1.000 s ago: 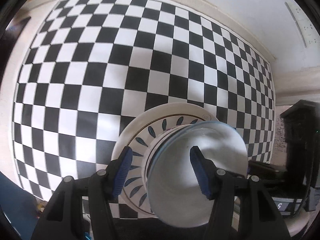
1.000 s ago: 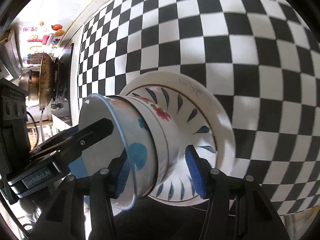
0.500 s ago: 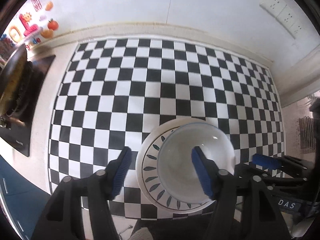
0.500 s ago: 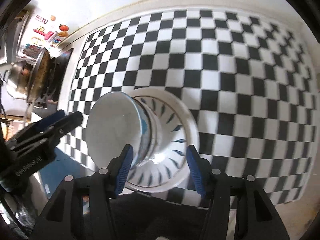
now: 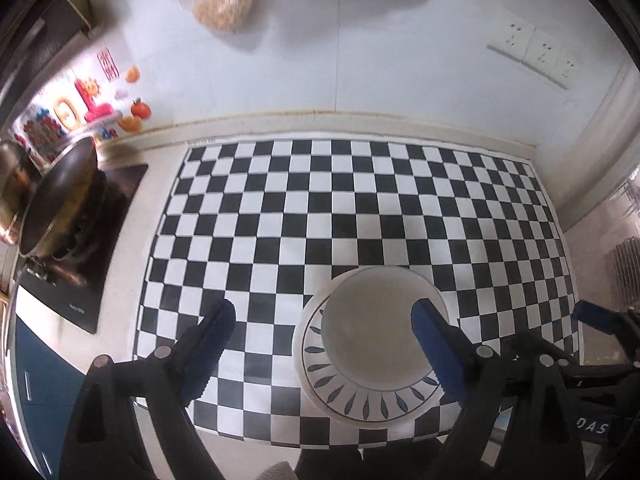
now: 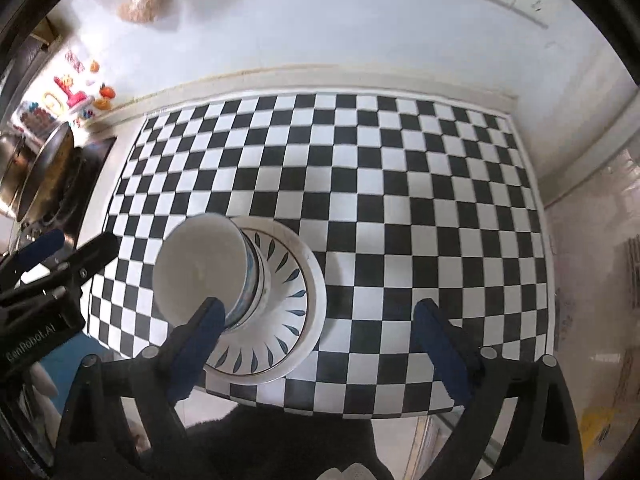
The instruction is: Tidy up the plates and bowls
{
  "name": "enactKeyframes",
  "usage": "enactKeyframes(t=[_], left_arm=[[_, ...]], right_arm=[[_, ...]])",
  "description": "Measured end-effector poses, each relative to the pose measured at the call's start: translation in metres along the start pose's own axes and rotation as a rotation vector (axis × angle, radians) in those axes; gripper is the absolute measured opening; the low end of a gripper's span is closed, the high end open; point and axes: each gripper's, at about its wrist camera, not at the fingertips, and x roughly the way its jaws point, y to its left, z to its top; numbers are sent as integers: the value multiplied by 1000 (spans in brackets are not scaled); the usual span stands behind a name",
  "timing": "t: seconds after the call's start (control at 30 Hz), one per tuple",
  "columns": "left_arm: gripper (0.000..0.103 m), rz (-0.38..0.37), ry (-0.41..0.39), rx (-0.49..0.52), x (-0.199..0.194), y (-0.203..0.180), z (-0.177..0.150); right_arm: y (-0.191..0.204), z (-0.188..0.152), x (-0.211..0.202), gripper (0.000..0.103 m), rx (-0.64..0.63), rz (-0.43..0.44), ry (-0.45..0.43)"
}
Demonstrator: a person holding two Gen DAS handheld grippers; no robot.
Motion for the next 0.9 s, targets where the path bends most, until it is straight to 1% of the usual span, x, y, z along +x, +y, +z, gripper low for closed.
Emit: enactKeyframes(t=[0.17,0.43,0.6,0.67,0.8,0.83,0.9], left_arm=[[90,28,-60,12,-25,-1,-8],[90,35,-151,14,-81,0,-22],[90,24,-199,-24,-115,3,-32],[90,33,-219,-31,-127,2,-38],[90,44,-248,-47,-153,-2,-55],[91,47,-255,-49,-158,-3,-60],[97,45,-274,-51,-172,-7,-70]], right_arm=[[6,-12,-35,98,27,-5,-71],[19,-39,-99,98,0,-5,-188],[17,-57,-141,98,-8,-3,-274],[14,-65,-158,98,-10,-8,-308],[5,-83,-182,98,-10,-14,-347],[3,-88,-188,99,-9,-14,-354],[-1,-98,-198,99,-9,-15,-369]])
